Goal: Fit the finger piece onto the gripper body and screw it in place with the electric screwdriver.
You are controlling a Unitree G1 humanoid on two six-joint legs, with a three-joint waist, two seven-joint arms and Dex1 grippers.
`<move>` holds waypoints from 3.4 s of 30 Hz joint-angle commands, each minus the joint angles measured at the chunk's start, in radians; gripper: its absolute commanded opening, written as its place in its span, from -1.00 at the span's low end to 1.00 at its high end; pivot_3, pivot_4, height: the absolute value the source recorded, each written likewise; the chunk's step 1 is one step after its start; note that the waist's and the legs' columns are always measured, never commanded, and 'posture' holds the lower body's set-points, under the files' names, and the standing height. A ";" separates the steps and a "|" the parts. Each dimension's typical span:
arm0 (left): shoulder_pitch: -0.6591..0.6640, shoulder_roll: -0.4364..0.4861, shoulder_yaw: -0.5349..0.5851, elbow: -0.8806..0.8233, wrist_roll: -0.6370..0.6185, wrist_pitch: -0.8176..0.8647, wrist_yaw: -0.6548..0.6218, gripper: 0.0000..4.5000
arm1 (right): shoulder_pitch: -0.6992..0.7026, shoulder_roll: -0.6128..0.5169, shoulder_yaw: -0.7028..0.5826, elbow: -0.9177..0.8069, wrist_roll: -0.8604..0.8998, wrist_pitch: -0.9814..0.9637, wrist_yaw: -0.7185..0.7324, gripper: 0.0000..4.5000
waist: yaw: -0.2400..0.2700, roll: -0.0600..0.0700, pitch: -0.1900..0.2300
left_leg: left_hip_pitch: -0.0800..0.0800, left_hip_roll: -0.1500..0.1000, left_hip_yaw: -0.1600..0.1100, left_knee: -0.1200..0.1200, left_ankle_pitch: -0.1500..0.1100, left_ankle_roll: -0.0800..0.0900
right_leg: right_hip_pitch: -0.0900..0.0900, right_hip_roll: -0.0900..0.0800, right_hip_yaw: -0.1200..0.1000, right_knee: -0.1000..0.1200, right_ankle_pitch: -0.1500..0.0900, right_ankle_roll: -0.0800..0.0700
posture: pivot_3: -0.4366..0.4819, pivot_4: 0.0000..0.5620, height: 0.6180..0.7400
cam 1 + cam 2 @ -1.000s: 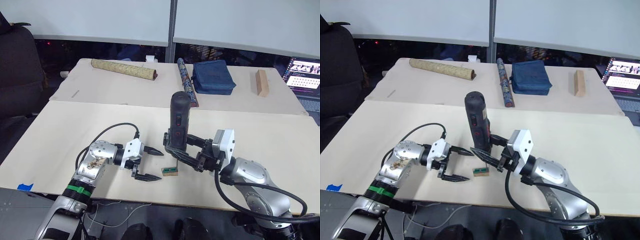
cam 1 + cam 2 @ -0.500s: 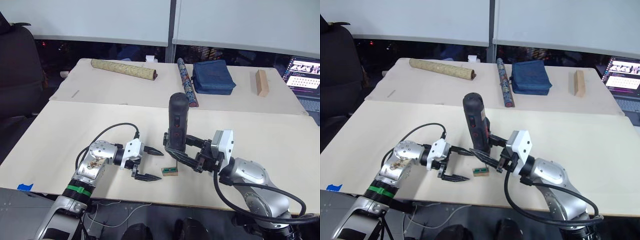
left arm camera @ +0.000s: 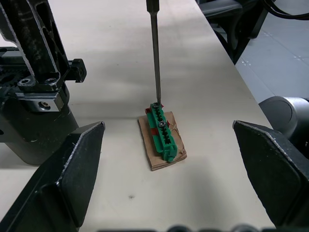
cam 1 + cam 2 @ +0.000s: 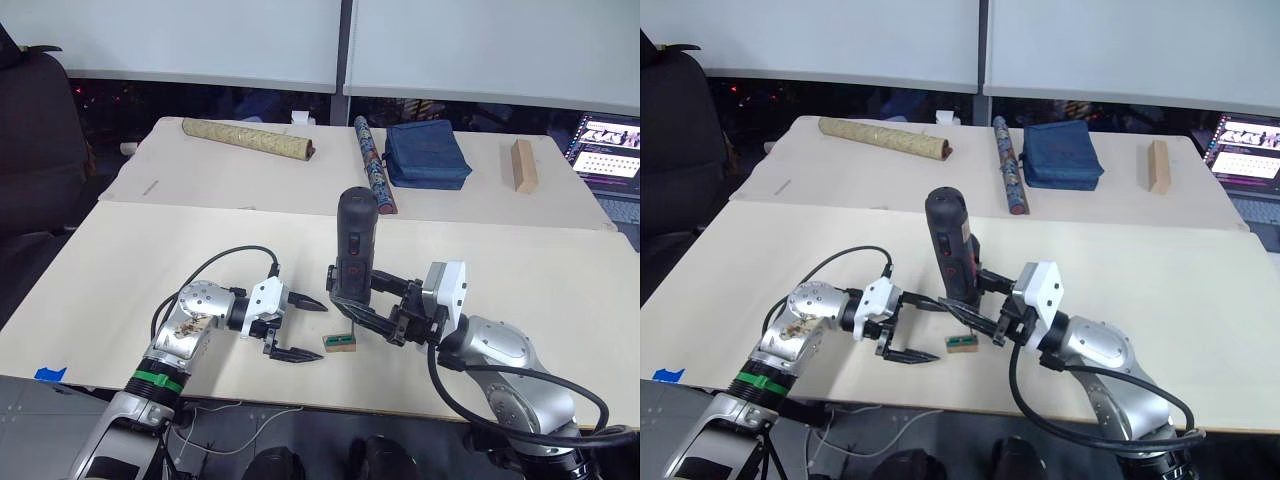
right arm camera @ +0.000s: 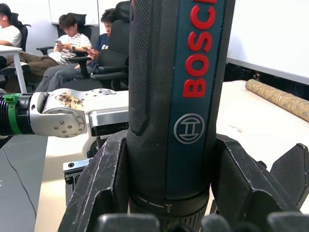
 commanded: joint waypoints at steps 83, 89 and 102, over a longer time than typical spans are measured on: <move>-0.011 -0.016 -0.003 -0.020 0.004 -0.012 0.016 1.00 | -0.088 -0.017 -0.028 -0.040 0.071 0.023 -0.017 -0.14 | 0.002 0.000 0.000 | 0.000 0.000 0.000 0.000 0.000 0.000 | 0.000 0.000 0.000 0.000 0.000 0.000 | -0.05 -0.47 1.00; -0.008 -0.014 -0.001 -0.018 0.004 -0.017 0.019 1.00 | -0.079 -0.020 -0.033 -0.043 0.068 0.023 -0.015 -0.14 | 0.002 0.000 0.000 | 0.000 0.000 0.000 0.000 0.000 0.000 | 0.000 0.000 0.000 0.000 0.000 0.000 | -0.05 -0.47 1.00; -0.016 -0.016 -0.001 -0.014 0.003 -0.018 0.019 1.00 | -0.058 -0.034 -0.036 -0.053 0.070 0.021 -0.008 -0.14 | 0.002 0.000 0.000 | 0.000 0.000 0.000 0.000 0.000 0.000 | 0.000 0.000 0.000 0.000 0.000 0.000 | -0.05 -0.47 1.00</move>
